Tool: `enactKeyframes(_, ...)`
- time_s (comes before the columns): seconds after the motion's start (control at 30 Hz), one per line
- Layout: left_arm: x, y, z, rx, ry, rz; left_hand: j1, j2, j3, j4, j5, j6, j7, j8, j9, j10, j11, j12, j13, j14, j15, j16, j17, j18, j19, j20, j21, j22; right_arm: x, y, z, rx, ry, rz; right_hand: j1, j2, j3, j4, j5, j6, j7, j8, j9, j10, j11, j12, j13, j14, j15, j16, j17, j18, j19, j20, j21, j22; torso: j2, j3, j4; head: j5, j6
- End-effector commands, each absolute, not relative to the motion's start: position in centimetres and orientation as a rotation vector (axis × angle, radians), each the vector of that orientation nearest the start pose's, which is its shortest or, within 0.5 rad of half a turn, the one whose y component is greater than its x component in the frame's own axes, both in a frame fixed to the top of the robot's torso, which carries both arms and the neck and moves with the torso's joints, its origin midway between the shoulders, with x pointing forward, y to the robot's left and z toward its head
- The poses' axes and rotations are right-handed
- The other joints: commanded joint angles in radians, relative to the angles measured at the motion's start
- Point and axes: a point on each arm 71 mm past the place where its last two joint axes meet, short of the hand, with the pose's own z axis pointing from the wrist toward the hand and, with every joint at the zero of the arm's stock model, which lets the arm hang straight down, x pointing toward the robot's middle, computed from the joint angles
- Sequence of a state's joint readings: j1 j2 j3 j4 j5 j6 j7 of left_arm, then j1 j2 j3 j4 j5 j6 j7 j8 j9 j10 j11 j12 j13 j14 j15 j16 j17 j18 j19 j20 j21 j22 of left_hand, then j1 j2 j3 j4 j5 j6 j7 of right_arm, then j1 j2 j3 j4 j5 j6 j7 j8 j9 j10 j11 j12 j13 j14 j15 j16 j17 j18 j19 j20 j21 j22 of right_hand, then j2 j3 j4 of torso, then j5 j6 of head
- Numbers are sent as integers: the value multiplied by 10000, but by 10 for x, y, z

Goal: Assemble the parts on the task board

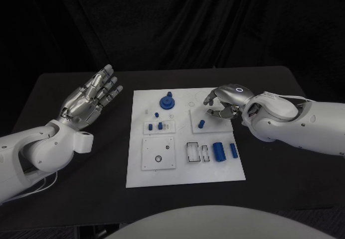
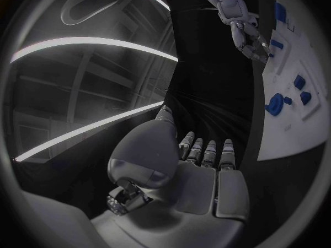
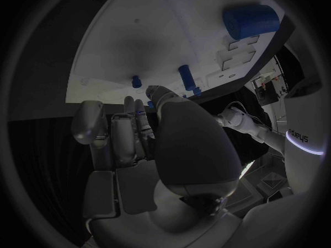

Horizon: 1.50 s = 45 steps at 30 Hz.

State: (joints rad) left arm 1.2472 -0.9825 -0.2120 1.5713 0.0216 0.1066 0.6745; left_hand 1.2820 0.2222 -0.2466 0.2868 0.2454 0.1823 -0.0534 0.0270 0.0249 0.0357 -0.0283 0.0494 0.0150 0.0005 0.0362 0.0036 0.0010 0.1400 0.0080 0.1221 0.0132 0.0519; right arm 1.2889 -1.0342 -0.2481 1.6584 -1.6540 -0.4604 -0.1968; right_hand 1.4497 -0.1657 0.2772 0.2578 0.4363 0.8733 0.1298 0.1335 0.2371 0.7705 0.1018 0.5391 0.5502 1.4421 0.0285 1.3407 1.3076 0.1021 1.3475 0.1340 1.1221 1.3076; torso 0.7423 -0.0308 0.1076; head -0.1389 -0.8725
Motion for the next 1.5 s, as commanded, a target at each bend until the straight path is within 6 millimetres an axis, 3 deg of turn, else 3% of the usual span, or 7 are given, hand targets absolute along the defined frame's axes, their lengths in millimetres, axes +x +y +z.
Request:
enactKeyframes(0.03,450,248,-188,-9666,13294,-20229,162,6,-47,-34,116,23,93,-23,1,9,84,77,10,-5,141,-36,-10,154,4,162,-32,10,444,-260,-199,-2634,16037,3964,-93,-28,21,-41,70,64,10,-49,17,135,-6,-22,-39,82,-25,82,374,-100,87,-16,94,1415,83,-66,58,-41,-1)
enactKeyframes(0.23,450,245,-190,-9703,13398,-20246,563,-12,-46,-152,397,-32,-113,-30,-5,16,317,108,14,-5,285,-36,-10,255,15,389,-28,6,446,-263,-201,-2536,16156,3730,-87,-27,23,-72,89,231,71,38,88,199,-26,-41,-118,71,-44,54,315,-94,89,-37,63,1406,130,-104,87,-96,151)
enactKeyframes(0.43,450,244,-194,-9795,13512,-20224,753,-27,-56,-180,524,-88,-255,-36,-10,32,430,139,20,-5,337,-36,-10,281,19,451,-25,1,448,-265,-204,-2514,16303,3563,-4,17,15,-256,170,590,-13,312,401,241,-34,-104,-295,31,-65,8,201,-80,56,-60,-41,1380,101,-80,58,-59,114)
enactKeyframes(0.53,449,243,-196,-9842,13558,-20226,910,-72,-62,-258,541,-117,-286,-38,-12,38,480,154,23,-5,381,-36,-10,294,23,513,-24,-1,449,-265,-204,-2502,16297,3555,8,69,-68,-415,246,786,-79,641,787,308,-53,-87,-381,17,-104,-1,141,-84,59,-73,-63,1377,86,-81,66,-47,105)
enactKeyframes(0.87,448,244,-200,-9967,13658,-20136,989,-96,-70,-293,543,-149,-300,-41,-16,38,511,158,23,-5,404,-36,-10,304,27,551,-21,5,448,-266,-206,-2450,16327,3511,-92,164,-187,-581,488,560,-95,1170,1493,567,-124,105,-423,81,-133,86,127,-107,181,-130,77,1420,83,-64,41,39,100)
enactKeyframes(1.07,448,244,-202,-10018,13723,-20090,1050,-93,-64,-321,579,-162,-294,-42,-17,34,527,156,22,-5,438,-36,-10,311,32,591,-17,16,447,-266,-206,-2457,16312,3561,-116,230,-187,-705,561,325,-109,1572,2046,856,-271,505,-237,136,-257,148,116,-125,272,-222,162,1445,96,-60,73,-3,138)
enactKeyframes(1.5,448,244,-205,-10110,13881,-20045,1274,-43,-44,-472,831,-141,-121,-32,-8,2,522,137,17,-5,589,-36,-10,349,78,772,13,103,447,-265,-209,-2500,16373,3578,-27,237,-107,-853,588,115,-103,1767,2361,945,-387,863,-1,139,-349,144,67,-124,296,-317,158,1449,66,-71,47,40,129)
